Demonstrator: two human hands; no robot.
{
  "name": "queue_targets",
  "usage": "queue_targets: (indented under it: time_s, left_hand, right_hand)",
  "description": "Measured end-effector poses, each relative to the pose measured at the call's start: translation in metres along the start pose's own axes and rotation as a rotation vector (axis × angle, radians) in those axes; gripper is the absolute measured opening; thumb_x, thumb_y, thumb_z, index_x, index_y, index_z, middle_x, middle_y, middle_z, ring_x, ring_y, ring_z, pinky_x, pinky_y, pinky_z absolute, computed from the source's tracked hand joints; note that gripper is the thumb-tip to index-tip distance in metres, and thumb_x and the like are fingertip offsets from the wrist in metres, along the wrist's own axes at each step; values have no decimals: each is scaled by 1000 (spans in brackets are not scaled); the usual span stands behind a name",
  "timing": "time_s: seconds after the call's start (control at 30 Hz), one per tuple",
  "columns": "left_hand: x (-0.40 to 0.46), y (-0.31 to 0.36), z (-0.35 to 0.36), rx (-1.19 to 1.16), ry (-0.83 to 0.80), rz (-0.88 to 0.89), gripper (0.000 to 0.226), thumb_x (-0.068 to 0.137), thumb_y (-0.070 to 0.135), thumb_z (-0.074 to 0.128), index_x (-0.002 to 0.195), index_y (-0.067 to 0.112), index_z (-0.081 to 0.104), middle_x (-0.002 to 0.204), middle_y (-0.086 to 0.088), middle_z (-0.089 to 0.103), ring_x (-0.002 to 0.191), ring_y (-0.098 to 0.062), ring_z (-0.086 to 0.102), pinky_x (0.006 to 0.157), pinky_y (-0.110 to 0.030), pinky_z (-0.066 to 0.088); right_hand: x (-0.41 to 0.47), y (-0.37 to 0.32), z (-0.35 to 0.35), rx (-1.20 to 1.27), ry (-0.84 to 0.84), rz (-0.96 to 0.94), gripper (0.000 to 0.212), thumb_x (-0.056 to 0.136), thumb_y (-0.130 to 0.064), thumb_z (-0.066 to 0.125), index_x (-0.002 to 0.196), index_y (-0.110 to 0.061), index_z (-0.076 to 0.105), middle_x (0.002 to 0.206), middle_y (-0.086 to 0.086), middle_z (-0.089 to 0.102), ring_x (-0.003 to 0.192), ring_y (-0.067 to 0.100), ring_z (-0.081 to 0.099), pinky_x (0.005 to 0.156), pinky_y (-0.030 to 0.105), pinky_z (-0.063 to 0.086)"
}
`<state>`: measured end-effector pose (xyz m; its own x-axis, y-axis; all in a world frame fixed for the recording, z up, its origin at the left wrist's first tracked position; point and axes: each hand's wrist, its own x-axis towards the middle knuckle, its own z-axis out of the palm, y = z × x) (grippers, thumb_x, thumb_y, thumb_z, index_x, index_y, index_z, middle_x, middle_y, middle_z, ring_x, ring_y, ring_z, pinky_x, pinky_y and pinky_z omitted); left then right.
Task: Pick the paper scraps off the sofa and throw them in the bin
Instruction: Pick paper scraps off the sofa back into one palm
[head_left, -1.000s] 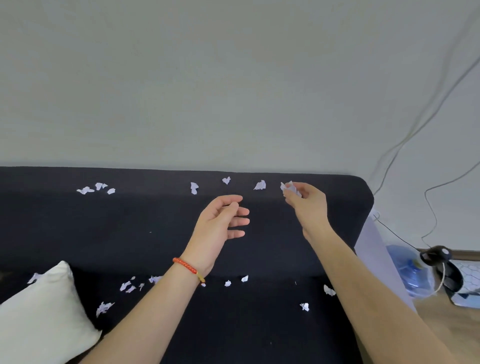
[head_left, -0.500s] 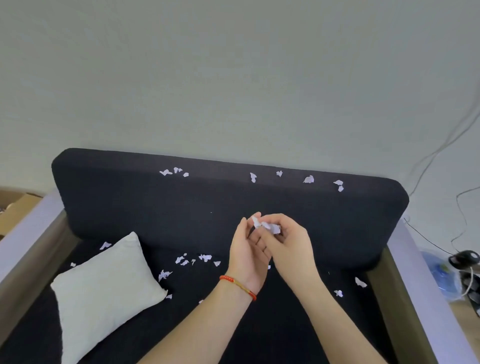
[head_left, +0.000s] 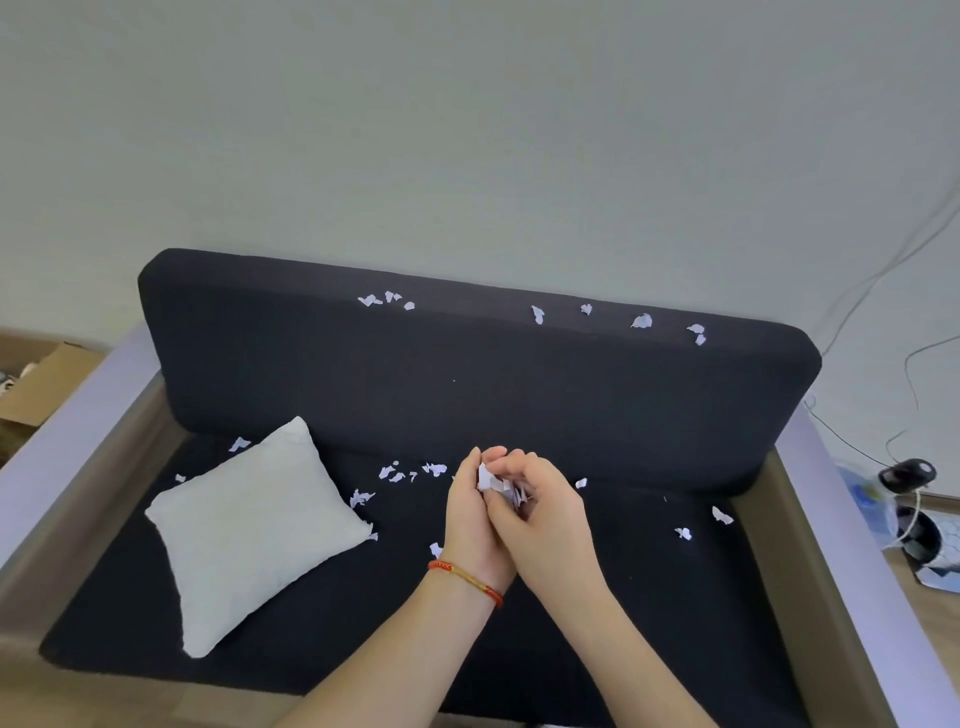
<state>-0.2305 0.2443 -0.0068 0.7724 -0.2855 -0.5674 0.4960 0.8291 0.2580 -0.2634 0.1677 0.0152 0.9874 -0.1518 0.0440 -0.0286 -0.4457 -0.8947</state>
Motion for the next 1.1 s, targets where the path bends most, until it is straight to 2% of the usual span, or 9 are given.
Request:
queue_targets:
  time_s: [0.17, 0.27, 0.37, 0.47, 0.57, 0.7, 0.9, 1.0, 1.1]
  left_hand:
    - [-11, -4, -11, -3, -41, -41, 29, 99, 40, 57, 84, 17, 66, 83, 0, 64, 80, -19, 69, 78, -36, 57]
    - [-11, -11, -14, -11, -46, -57, 26, 96, 39, 61, 87, 15, 66, 87, -3, 65, 85, -22, 69, 81, -38, 57]
    - [-7, -22, -9, -20, -63, -32, 30, 98, 35, 58, 83, 12, 70, 87, -7, 71, 92, -26, 73, 82, -41, 60]
    - [2, -34, 2, -44, -18, -23, 20, 97, 32, 60, 93, 14, 67, 91, -6, 71, 93, -27, 73, 86, -42, 60]
    - [21, -55, 25, -49, 24, -17, 20, 97, 31, 61, 90, 14, 69, 93, -7, 73, 94, -29, 73, 97, -45, 57]
    - [50, -89, 61, -45, 38, -51, 24, 99, 30, 61, 92, 11, 73, 98, -9, 78, 82, -29, 78, 65, -38, 62]
    - [103, -135, 119, -59, 111, -56, 29, 98, 33, 65, 112, 9, 75, 105, -11, 80, 89, -30, 80, 72, -41, 65]
    - [130, -153, 143, -85, 123, -66, 26, 97, 31, 67, 102, 8, 78, 100, -11, 79, 86, -29, 79, 69, -40, 65]
    - [152, -165, 163, -92, 128, -67, 31, 98, 30, 66, 84, 8, 83, 96, -8, 78, 79, -27, 78, 65, -37, 65]
  right_hand:
    - [-17, 0, 0, -14, 3, -39, 36, 93, -8, 70, 106, -42, 68, 115, -22, 69, 118, 0, 65, 97, 15, 54]
    - [-21, 3, -11, 15, 21, -83, 37, 93, -10, 69, 109, -42, 69, 113, -22, 70, 113, 1, 67, 90, 12, 54]
    - [-13, 10, -31, 99, 0, -48, 39, 95, -6, 65, 102, -44, 72, 109, -18, 73, 105, 8, 73, 83, 24, 62]
    - [1, 16, -51, 106, 2, -27, 47, 96, -4, 59, 95, -49, 72, 101, -18, 75, 98, 3, 75, 75, 15, 60]
    - [24, 31, -83, 158, 0, -2, 39, 97, -7, 61, 98, -43, 75, 101, -17, 76, 97, 2, 75, 72, 14, 60]
    - [75, 58, -140, 164, 35, -11, 33, 101, -12, 63, 99, -41, 77, 101, -21, 77, 96, -2, 74, 75, 9, 56]
    - [187, 118, -231, 121, 116, 19, 24, 101, -21, 63, 106, -40, 76, 104, -31, 75, 101, -10, 70, 78, 3, 51]
    - [246, 154, -269, 69, 113, 66, 22, 100, -24, 62, 107, -43, 72, 103, -29, 73, 99, -16, 66, 71, -1, 48]
    - [302, 192, -297, 28, 75, 135, 21, 100, -28, 62, 111, -44, 68, 102, -26, 71, 96, -16, 65, 64, 4, 47]
